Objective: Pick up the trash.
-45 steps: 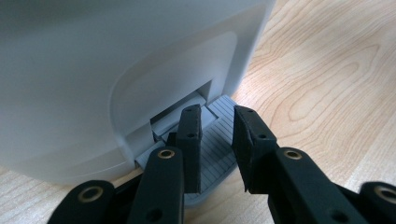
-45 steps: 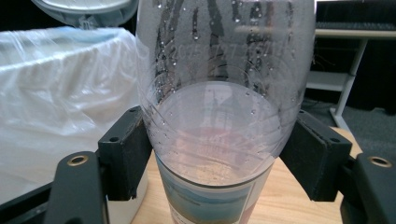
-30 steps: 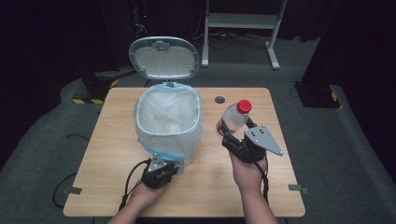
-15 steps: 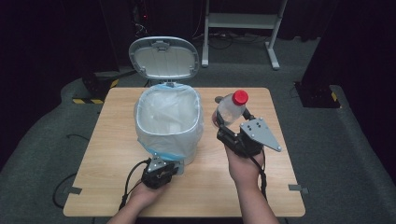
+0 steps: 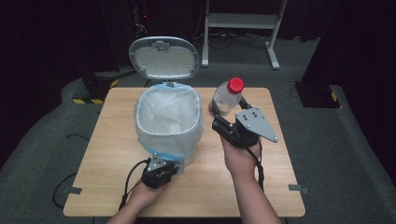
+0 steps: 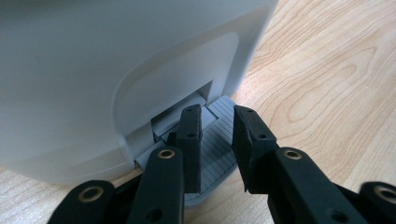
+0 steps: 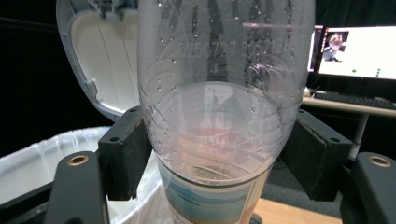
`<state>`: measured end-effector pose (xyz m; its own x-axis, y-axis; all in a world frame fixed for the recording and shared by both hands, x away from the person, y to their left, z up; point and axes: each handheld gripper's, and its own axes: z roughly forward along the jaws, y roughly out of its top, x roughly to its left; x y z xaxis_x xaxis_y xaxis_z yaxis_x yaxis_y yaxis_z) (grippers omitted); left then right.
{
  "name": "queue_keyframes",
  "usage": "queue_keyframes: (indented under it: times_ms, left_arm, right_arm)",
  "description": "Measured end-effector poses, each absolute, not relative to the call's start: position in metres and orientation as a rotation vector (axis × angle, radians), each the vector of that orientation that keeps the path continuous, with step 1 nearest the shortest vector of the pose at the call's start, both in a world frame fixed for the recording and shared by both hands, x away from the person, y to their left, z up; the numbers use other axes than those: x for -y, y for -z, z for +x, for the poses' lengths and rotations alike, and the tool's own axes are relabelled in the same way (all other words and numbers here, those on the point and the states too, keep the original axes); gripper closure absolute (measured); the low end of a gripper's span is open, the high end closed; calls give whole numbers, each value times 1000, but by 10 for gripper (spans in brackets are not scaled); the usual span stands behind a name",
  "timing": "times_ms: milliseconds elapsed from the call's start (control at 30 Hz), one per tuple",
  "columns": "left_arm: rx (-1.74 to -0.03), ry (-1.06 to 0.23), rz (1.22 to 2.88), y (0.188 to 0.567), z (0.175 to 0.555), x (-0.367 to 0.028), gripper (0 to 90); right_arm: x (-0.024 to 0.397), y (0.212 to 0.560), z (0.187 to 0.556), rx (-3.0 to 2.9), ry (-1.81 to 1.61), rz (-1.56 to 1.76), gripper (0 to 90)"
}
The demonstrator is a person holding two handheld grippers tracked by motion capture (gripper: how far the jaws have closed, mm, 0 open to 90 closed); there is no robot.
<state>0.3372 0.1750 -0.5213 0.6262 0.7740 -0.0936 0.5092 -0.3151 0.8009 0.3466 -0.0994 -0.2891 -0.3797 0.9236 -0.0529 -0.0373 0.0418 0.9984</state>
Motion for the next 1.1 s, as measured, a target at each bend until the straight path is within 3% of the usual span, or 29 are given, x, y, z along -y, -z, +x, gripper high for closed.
queue_keyframes:
  times_ms: [400, 1100]
  left_arm:
    - [-1008, -397, 1993, 521, 337, -174, 723]
    - [-1013, -378, 1983, 521, 338, -176, 723]
  right_arm:
    - [86, 264, 348, -1474, -1490, 895, 285]
    - [49, 253, 354, -1501, -1556, 831, 285]
